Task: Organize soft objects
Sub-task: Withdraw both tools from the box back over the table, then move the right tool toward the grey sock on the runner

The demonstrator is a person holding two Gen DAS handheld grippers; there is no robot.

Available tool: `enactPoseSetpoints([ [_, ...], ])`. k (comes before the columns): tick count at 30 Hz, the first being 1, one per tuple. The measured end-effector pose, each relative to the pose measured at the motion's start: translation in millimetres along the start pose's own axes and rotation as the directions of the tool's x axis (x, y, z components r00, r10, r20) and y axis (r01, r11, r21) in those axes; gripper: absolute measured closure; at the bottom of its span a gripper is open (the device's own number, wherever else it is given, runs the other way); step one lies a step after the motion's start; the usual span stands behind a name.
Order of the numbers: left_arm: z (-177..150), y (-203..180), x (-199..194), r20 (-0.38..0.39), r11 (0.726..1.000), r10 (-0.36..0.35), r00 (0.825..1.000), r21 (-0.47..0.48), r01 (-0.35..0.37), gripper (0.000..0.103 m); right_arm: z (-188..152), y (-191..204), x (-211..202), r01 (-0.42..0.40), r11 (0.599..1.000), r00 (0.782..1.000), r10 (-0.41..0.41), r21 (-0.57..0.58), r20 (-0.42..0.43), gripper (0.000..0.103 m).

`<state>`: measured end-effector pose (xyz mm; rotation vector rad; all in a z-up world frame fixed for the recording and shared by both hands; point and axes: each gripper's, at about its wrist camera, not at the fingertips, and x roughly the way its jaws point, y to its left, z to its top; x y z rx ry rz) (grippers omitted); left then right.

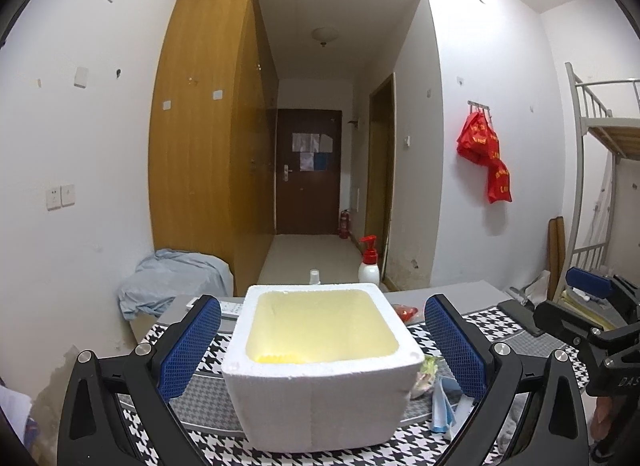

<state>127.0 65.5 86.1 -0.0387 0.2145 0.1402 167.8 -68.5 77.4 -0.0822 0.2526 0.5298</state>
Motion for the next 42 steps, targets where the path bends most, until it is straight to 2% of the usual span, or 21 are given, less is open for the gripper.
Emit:
enactPoseSetpoints([
  [16, -8, -20, -31, 0.031, 0.998, -0.053, 0.998, 0.027, 0.052, 0.001, -16, -4, -43, 0.061, 0.998, 0.997, -0.061, 0.006, 0.036, 0.000],
  [27, -41, -33, -44, 0.028, 0.995, -0.096, 0.995, 0.030, 0.095, 0.001, -48, -13, -58, 0.084, 0.996, 0.996, -0.085, 0.036, 0.023, 0.000],
  [35, -68, -38, -39, -0.008, 0.993, -0.118, 0.993, 0.021, 0.118, 0.001, -77, -22, -55, 0.083, 0.990, 0.997, -0.082, 0.110, -0.007, 0.000],
  [42, -91, -34, -37, -0.033, 0.990, -0.142, 0.989, -0.002, 0.142, 0.001, -95, -21, -55, 0.099, 0.990, 0.995, -0.095, 0.099, -0.037, 0.000],
])
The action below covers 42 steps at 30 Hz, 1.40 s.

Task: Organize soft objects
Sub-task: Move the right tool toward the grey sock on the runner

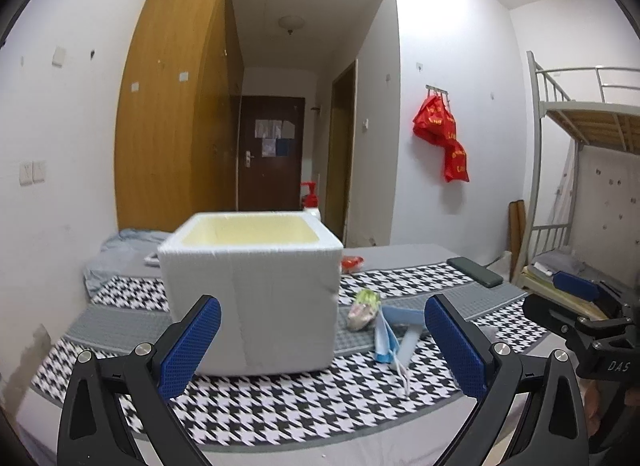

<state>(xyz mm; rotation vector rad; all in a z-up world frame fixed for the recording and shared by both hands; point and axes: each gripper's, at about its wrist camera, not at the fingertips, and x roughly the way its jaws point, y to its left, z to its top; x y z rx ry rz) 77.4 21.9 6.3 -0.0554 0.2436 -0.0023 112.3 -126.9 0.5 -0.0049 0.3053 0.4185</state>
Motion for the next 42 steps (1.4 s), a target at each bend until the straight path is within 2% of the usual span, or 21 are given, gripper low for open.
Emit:
enactPoseSetpoints([
  [15, -33, -4, -4, -0.044, 1.000, 0.020, 0.999, 0.001, -0.020, 0.001, -29, -1, -4, 0.019, 1.000, 0.999, -0.019, -0.002, -0.037, 0.000],
  [27, -40, -13, 3, -0.072, 0.999, -0.039, 0.997, 0.018, 0.040, 0.001, -31, -5, 0, 0.047, 0.999, 0.997, -0.048, -0.013, -0.063, 0.000],
  [42, -36, -36, 41, -0.133, 0.991, -0.122, 0.983, 0.029, 0.127, 0.001, -35, -33, 4, 0.124, 0.992, 0.988, -0.123, 0.001, -0.091, 0.000],
])
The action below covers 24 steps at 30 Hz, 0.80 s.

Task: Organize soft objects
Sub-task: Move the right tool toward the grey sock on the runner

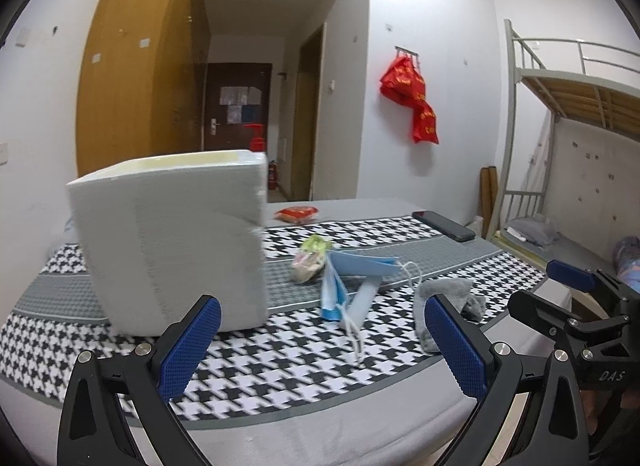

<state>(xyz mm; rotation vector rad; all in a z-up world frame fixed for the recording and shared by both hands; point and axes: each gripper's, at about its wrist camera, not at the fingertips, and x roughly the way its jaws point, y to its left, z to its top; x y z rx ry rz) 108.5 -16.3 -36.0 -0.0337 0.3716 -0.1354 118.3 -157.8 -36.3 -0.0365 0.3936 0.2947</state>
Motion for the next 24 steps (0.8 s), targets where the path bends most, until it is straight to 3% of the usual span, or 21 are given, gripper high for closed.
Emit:
enactPoseSetpoints([
  [6, 5, -16, 16, -0.025, 0.999, -0.051, 0.998, 0.017, 0.051, 0.001, -1, -17, -3, 0.039, 0.999, 0.999, -0.039, 0.034, 0.001, 0.000],
  [24, 12, -21, 60, -0.108, 0.998, -0.047, 0.993, 0.033, 0.051, 0.001, -2, -34, 42, 0.022, 0.997, 0.996, -0.015, 0.075, -0.087, 0.000],
])
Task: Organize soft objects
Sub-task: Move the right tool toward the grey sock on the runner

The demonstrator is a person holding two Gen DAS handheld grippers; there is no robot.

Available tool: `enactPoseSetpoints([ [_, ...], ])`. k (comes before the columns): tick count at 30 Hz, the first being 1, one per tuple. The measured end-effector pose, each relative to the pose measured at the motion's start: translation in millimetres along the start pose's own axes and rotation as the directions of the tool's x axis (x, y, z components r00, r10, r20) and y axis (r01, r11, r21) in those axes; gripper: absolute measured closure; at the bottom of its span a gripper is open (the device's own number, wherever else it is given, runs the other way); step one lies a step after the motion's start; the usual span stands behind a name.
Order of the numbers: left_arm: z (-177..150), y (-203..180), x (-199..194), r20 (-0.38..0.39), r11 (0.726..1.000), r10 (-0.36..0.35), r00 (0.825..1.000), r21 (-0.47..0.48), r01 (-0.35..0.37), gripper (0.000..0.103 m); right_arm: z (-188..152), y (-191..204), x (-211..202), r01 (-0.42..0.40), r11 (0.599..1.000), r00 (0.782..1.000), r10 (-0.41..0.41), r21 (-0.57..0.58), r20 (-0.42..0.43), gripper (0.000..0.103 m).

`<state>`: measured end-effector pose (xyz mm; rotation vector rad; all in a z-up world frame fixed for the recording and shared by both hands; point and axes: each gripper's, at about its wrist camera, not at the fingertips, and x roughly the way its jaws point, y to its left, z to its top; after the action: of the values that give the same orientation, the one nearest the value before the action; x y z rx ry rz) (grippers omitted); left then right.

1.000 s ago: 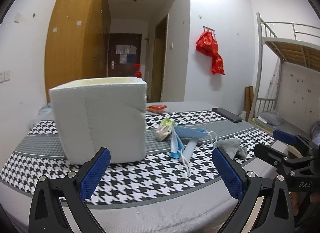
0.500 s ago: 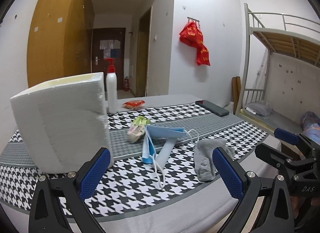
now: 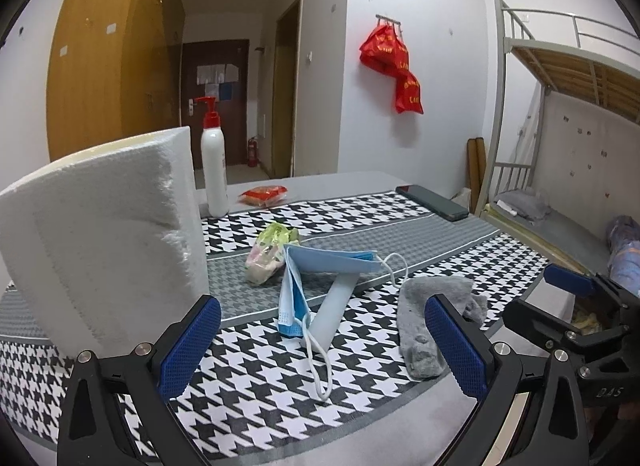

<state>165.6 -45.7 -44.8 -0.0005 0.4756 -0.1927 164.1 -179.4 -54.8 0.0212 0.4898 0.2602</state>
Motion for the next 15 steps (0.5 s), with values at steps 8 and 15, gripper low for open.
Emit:
enactPoseSetpoints([
  [8, 4, 4, 20, -0.051, 1.000, -0.013, 0.999, -0.023, 0.012, 0.001, 1, -4, 16, -0.008, 1.000, 1.000, 0.008, 0.005, -0.027, 0.000],
  [15, 11, 6, 40, -0.093, 1.000, 0.003, 0.996, -0.029, -0.006, 0.001, 3, -11, 26, -0.019, 1.000, 0.999, 0.020, 0.018, -0.046, 0.000],
])
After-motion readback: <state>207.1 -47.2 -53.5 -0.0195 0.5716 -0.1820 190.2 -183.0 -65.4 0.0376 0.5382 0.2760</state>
